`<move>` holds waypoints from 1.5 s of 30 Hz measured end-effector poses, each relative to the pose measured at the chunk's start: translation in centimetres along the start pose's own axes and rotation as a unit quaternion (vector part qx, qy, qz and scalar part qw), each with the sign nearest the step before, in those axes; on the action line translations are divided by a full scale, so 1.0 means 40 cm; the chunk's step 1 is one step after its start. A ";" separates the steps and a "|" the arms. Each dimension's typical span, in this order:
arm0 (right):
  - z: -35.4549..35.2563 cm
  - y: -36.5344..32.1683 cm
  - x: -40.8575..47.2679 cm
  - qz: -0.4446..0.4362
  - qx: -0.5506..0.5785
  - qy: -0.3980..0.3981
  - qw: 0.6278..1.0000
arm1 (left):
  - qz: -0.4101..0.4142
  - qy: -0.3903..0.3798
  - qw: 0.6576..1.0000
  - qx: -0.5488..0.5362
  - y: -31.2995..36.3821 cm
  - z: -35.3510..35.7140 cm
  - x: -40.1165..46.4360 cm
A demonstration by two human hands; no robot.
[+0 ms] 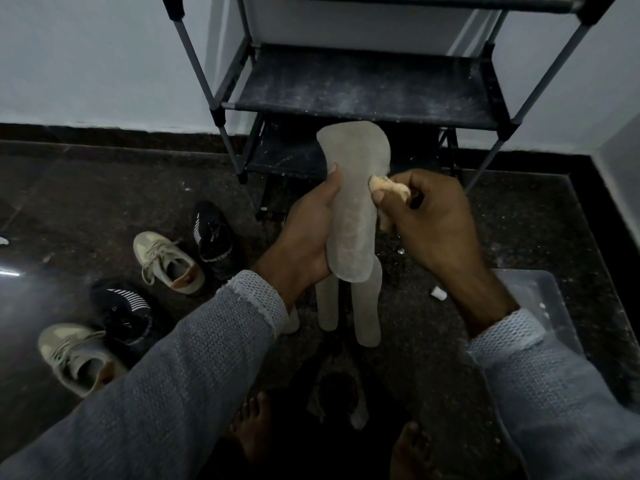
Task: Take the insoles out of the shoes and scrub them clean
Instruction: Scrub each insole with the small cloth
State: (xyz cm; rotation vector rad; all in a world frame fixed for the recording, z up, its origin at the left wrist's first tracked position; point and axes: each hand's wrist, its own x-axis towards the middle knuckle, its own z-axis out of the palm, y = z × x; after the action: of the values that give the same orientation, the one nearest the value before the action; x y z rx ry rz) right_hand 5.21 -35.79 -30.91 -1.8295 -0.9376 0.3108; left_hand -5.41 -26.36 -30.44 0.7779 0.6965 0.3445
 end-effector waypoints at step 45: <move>0.032 -0.026 -0.006 -0.056 -0.062 -0.027 0.996 | -0.006 -0.025 1.000 -0.014 -0.010 -0.006 0.008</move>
State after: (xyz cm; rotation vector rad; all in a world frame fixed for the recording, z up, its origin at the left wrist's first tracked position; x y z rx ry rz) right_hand 3.84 -34.92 -30.64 -1.8794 -1.1153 0.2378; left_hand -5.33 -26.32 -31.00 0.7536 0.6470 0.3226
